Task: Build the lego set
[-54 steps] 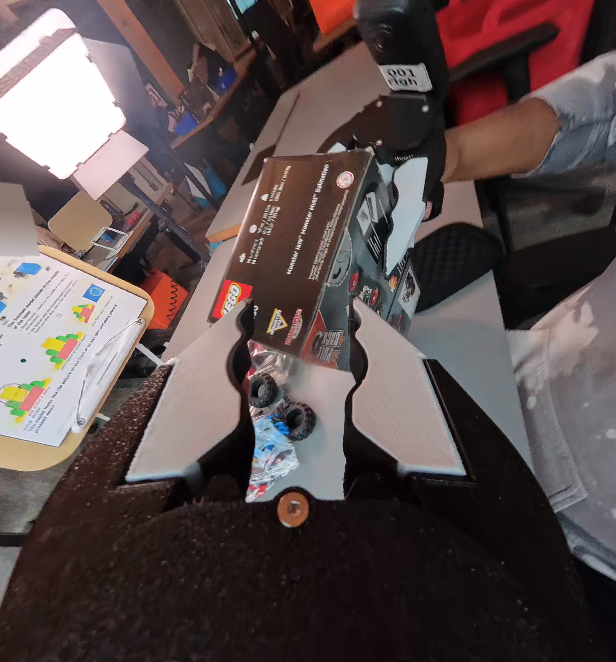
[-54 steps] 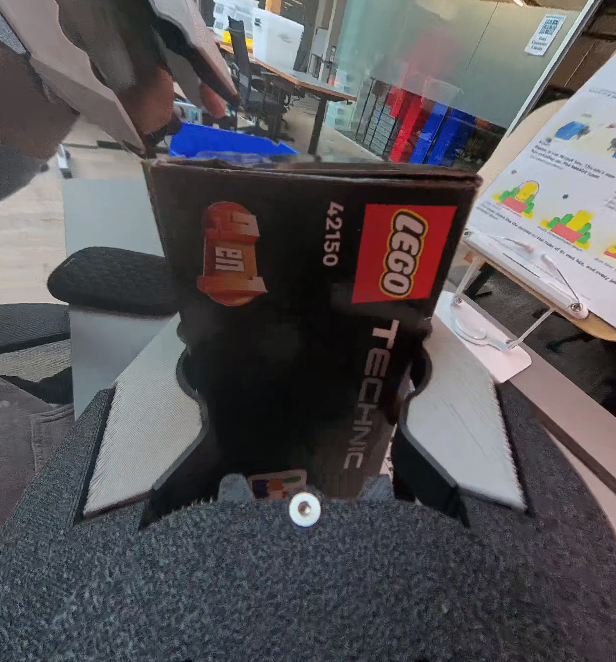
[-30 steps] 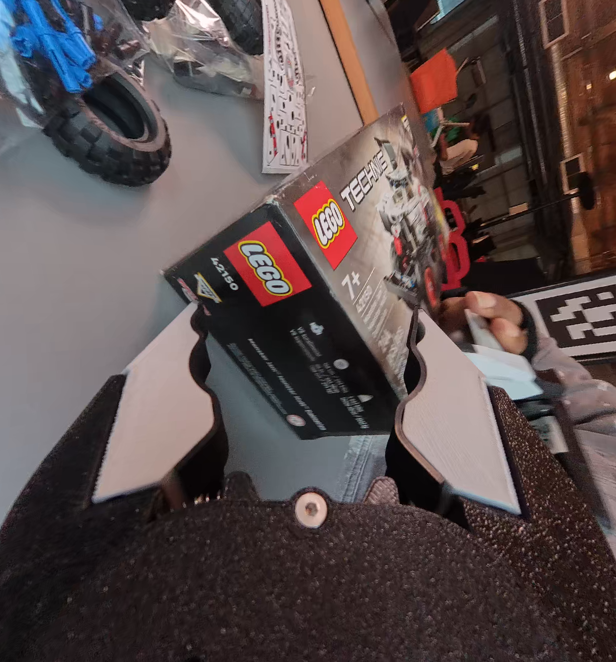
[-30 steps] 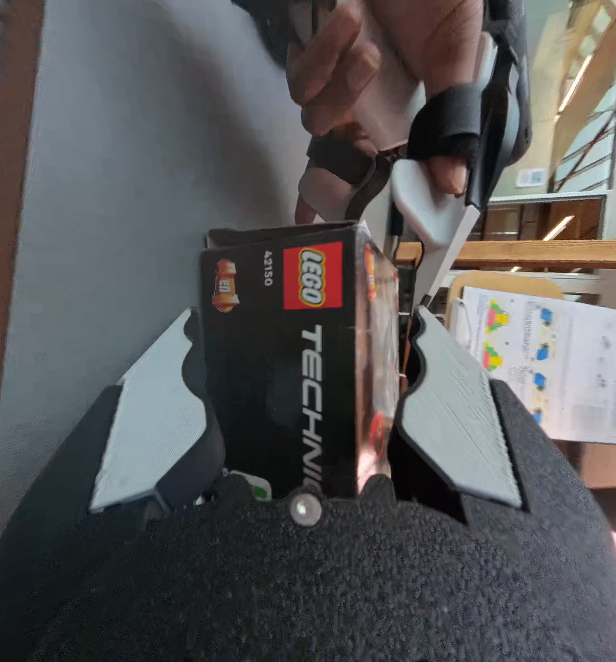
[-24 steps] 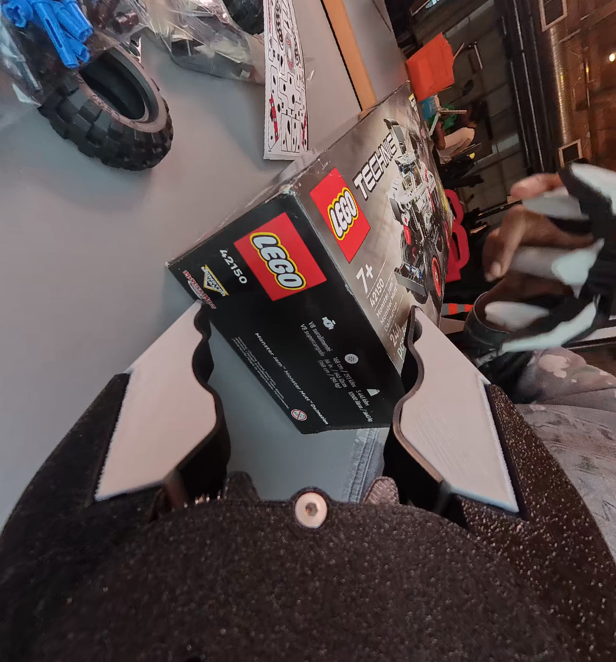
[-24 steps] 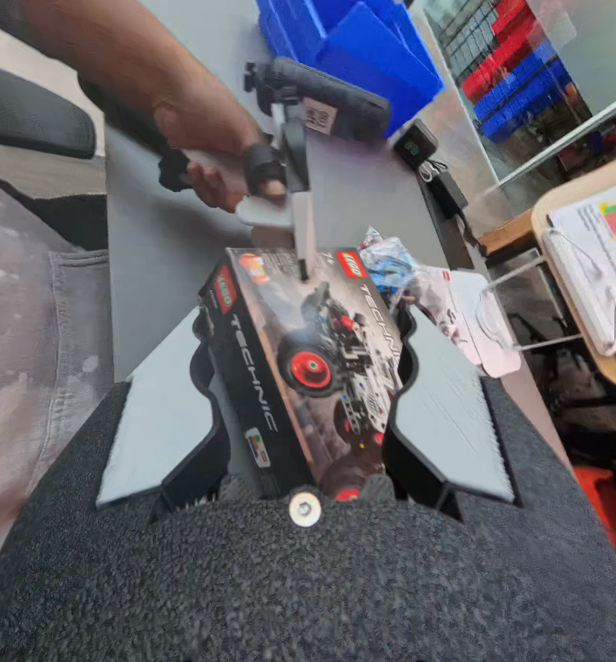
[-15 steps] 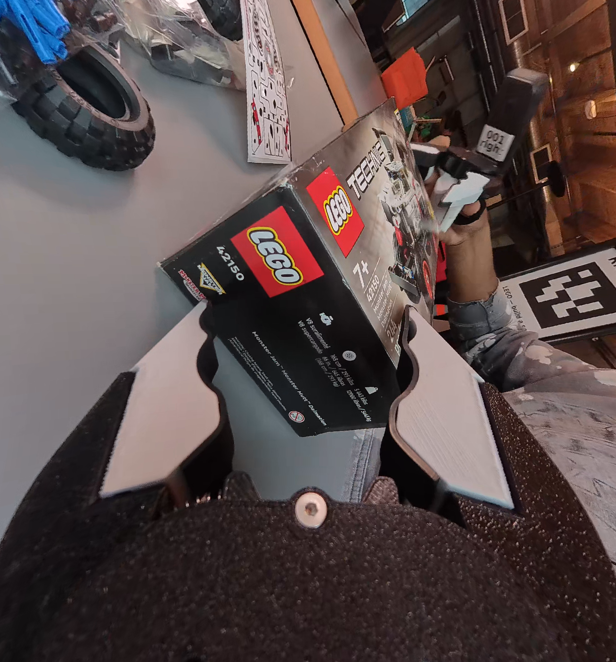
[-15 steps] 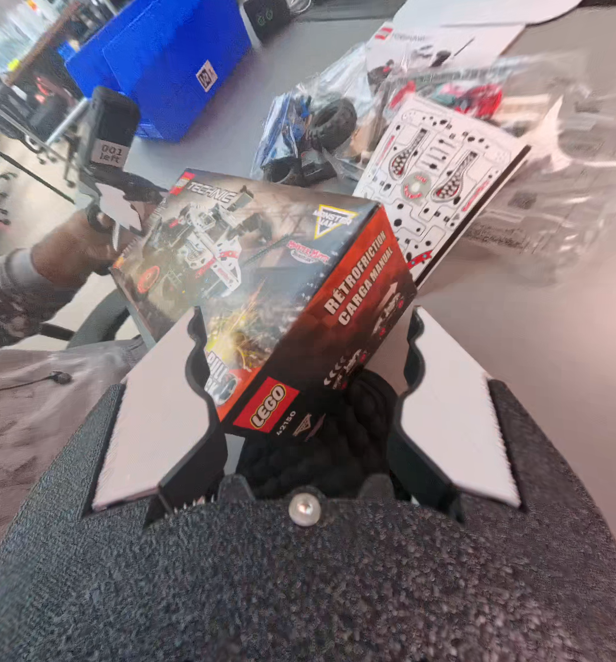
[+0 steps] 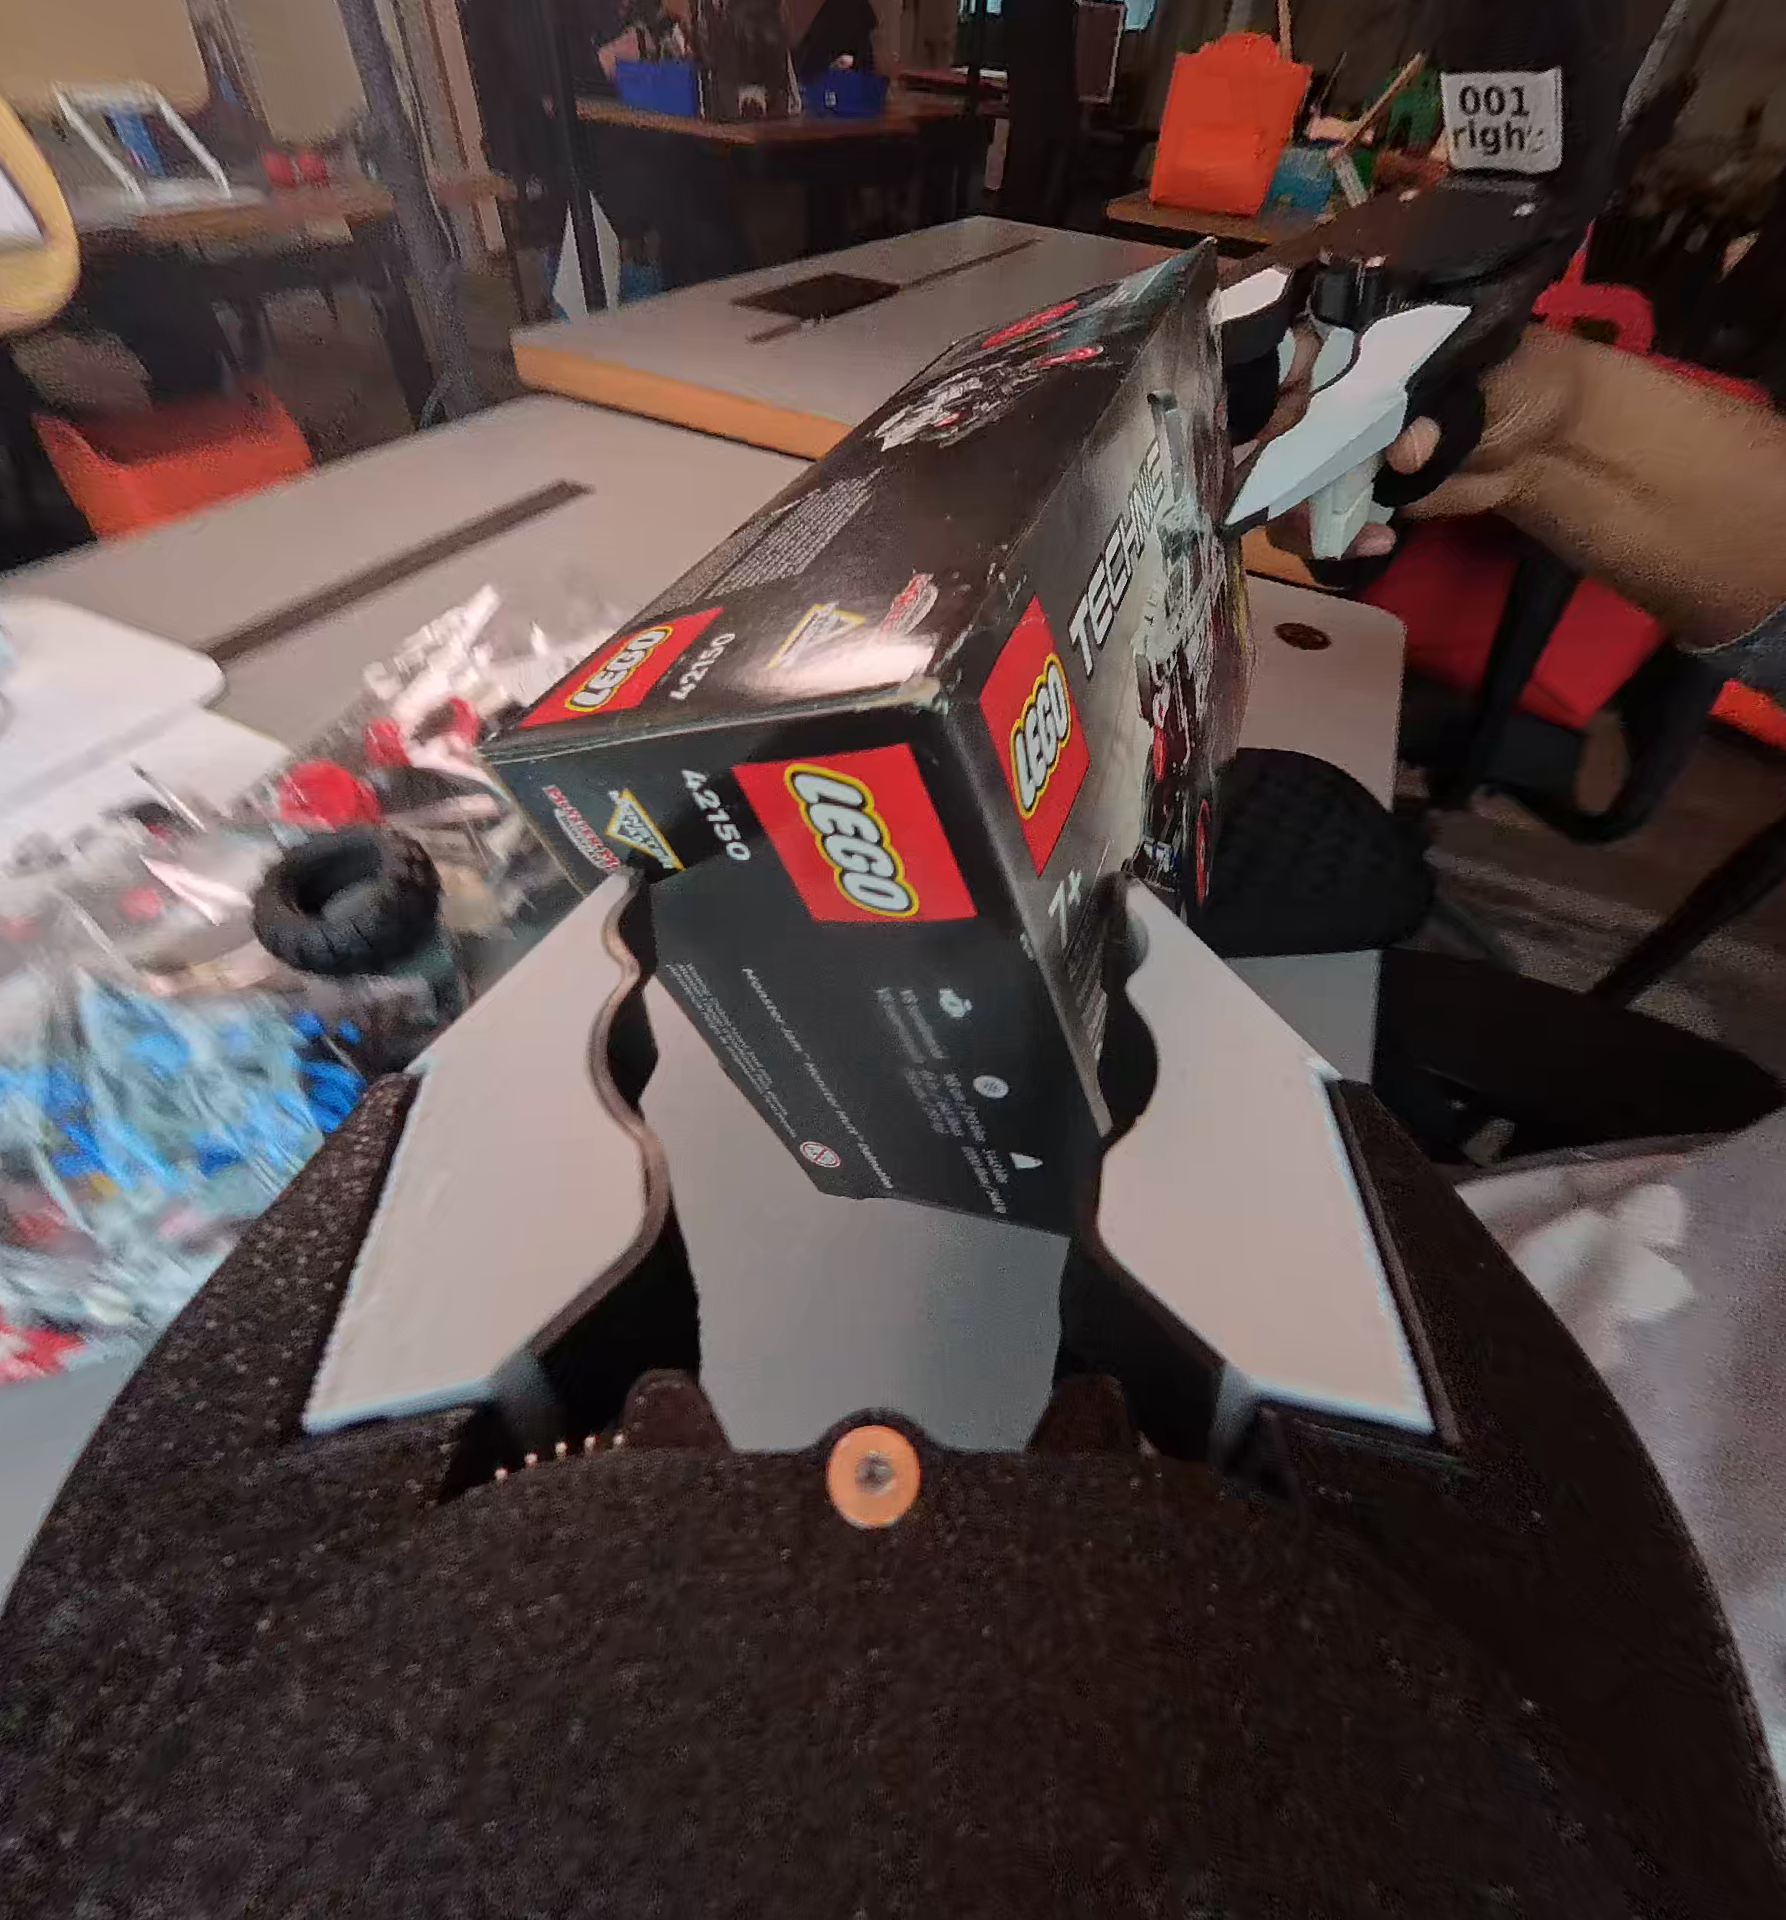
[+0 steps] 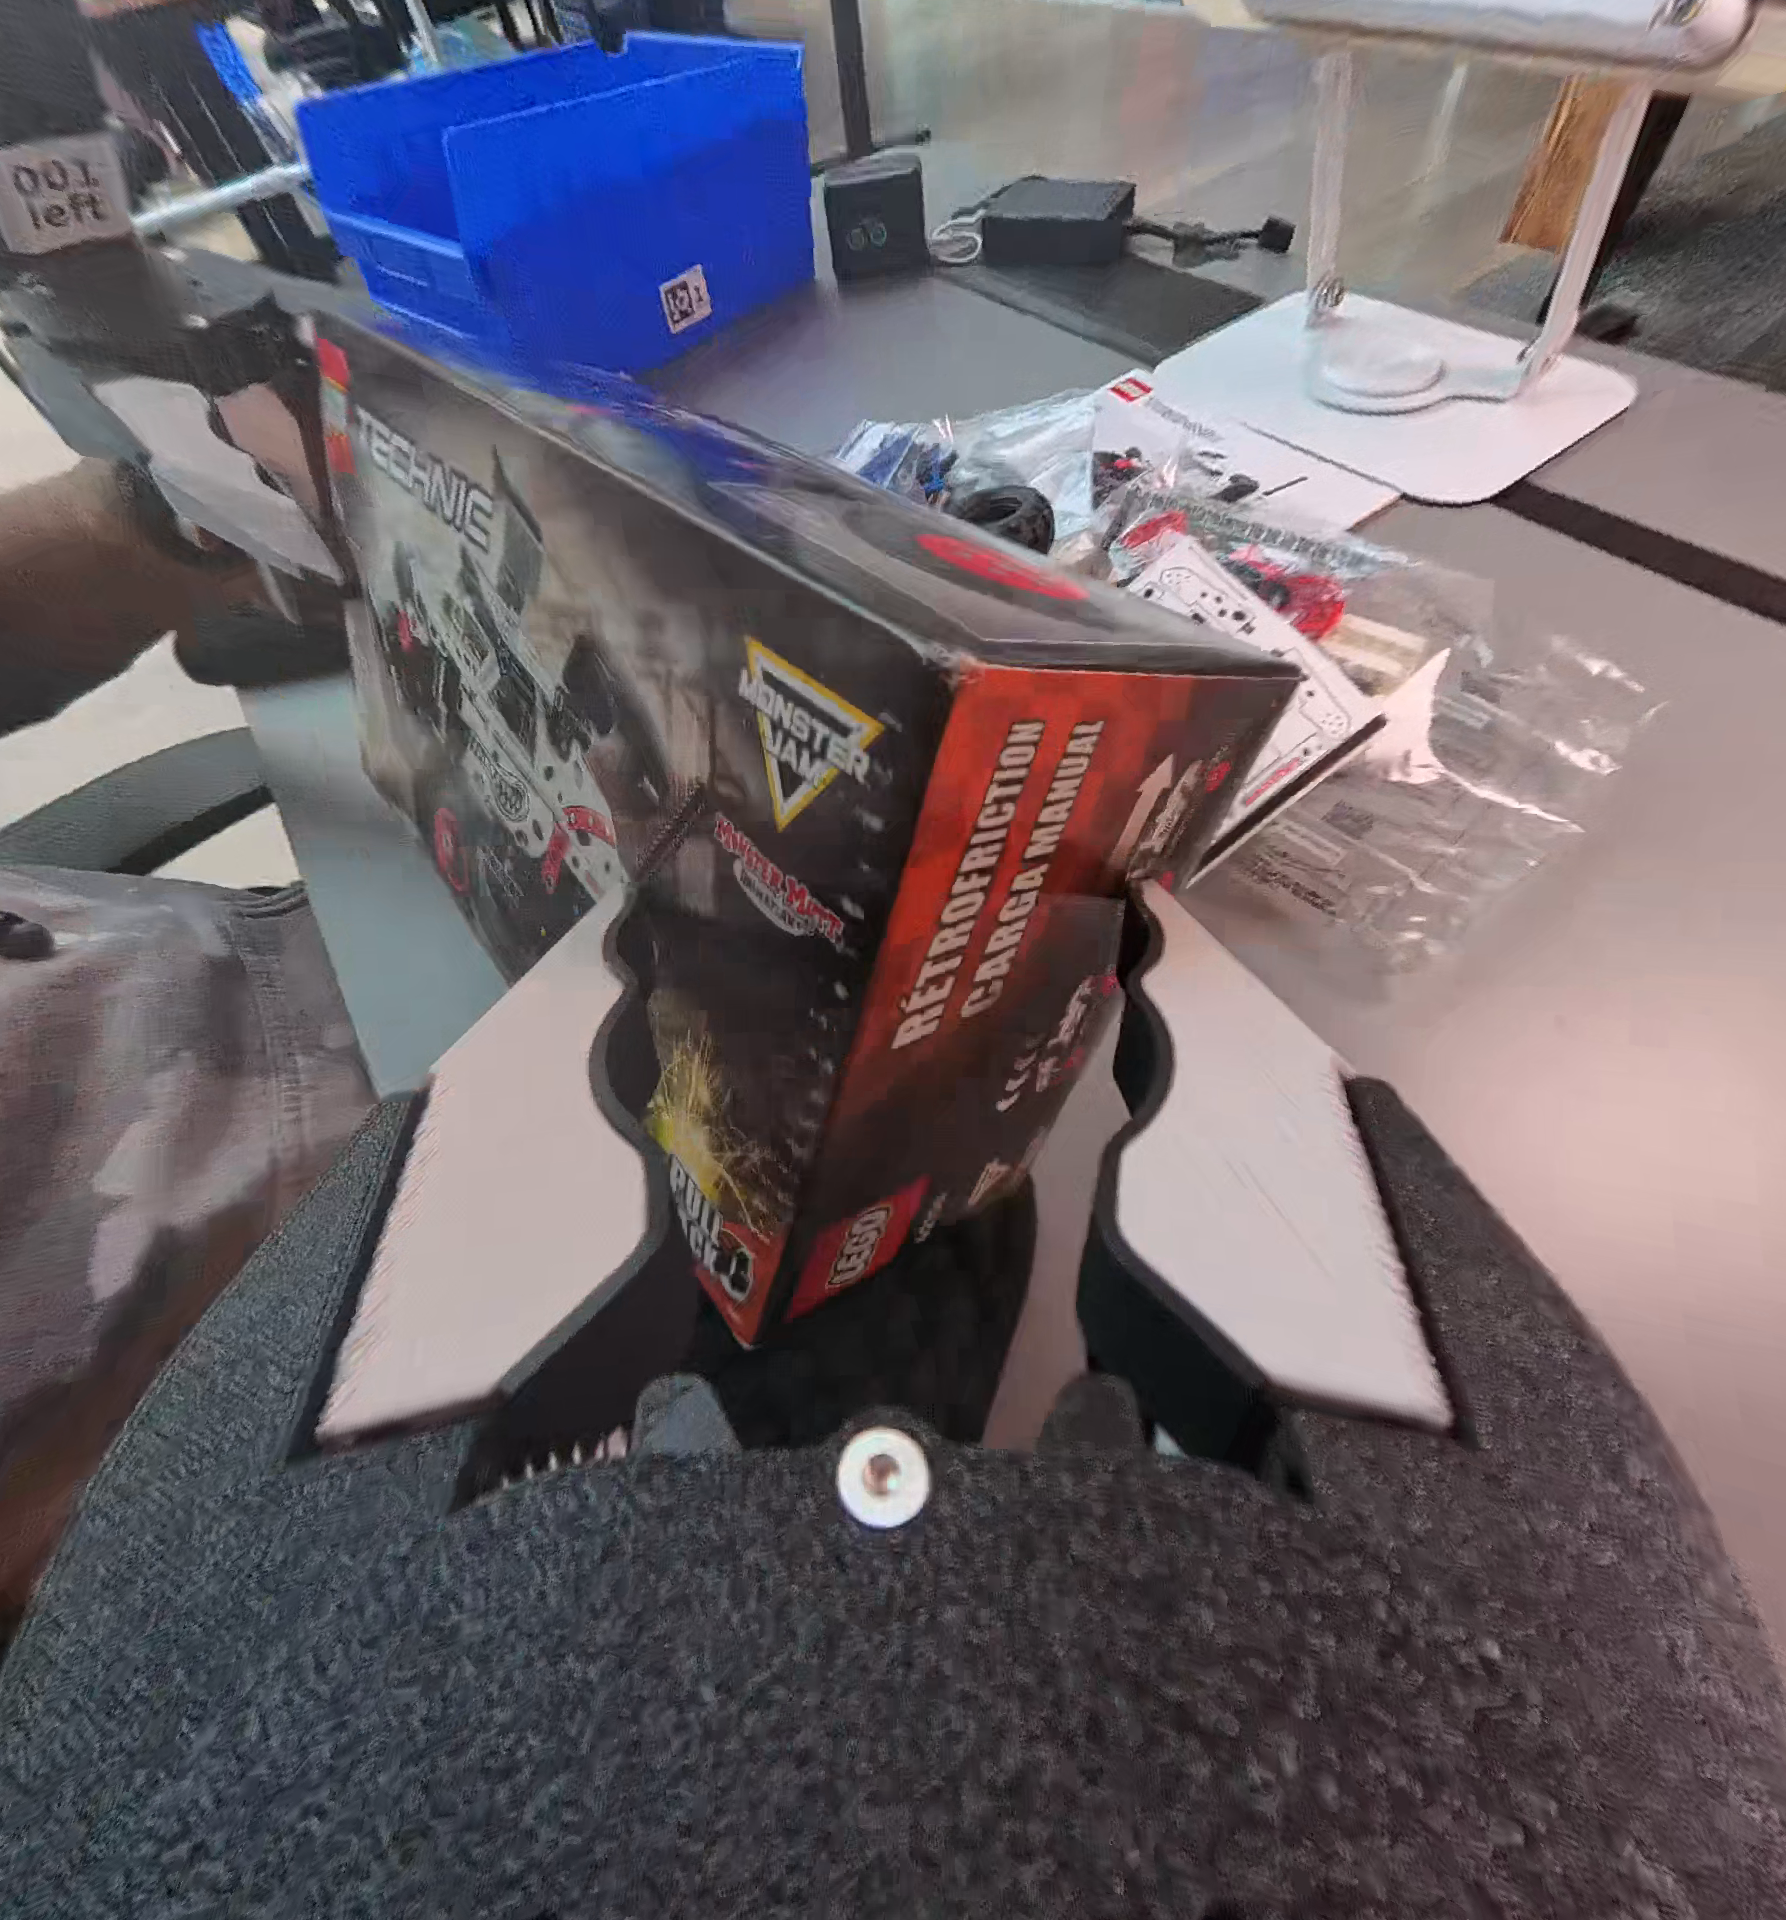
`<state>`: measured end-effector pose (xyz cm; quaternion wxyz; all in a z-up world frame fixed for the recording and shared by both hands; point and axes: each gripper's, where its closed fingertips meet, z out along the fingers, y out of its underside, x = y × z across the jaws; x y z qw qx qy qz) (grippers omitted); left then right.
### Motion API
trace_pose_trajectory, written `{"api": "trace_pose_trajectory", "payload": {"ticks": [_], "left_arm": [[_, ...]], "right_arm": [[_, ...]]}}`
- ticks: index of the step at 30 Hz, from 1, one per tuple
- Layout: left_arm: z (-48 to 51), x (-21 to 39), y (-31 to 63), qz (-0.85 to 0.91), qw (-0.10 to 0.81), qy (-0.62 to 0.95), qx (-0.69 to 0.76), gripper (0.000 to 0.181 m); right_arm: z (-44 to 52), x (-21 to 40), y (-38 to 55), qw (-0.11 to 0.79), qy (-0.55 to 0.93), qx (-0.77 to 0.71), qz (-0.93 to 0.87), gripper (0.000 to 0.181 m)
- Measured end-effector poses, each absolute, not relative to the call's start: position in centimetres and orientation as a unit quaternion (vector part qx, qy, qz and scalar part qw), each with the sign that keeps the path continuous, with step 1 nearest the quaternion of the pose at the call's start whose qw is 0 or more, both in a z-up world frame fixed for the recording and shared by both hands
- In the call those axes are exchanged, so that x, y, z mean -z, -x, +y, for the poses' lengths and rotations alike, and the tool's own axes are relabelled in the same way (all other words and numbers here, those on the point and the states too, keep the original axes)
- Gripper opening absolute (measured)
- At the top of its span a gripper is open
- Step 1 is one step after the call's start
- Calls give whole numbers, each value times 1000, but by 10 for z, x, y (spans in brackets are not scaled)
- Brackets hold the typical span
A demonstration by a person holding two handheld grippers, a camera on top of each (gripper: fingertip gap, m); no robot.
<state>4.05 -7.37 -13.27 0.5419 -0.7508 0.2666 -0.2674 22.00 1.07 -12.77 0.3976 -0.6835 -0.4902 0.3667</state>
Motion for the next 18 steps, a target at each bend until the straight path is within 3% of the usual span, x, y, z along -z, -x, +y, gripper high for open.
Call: {"api": "trace_pose_trajectory", "payload": {"ticks": [4,8,18], "left_arm": [[6,89,-50,338,579,726,154,84],[121,71,-65,367,574,720,132,85],[348,133,-95,347,511,774,139,81]], "right_arm": [[62,94,-234,516,651,-245,-500,89],[147,74,-251,590,651,-146,-455,89],[361,132,-278,600,713,-128,-339,94]]}}
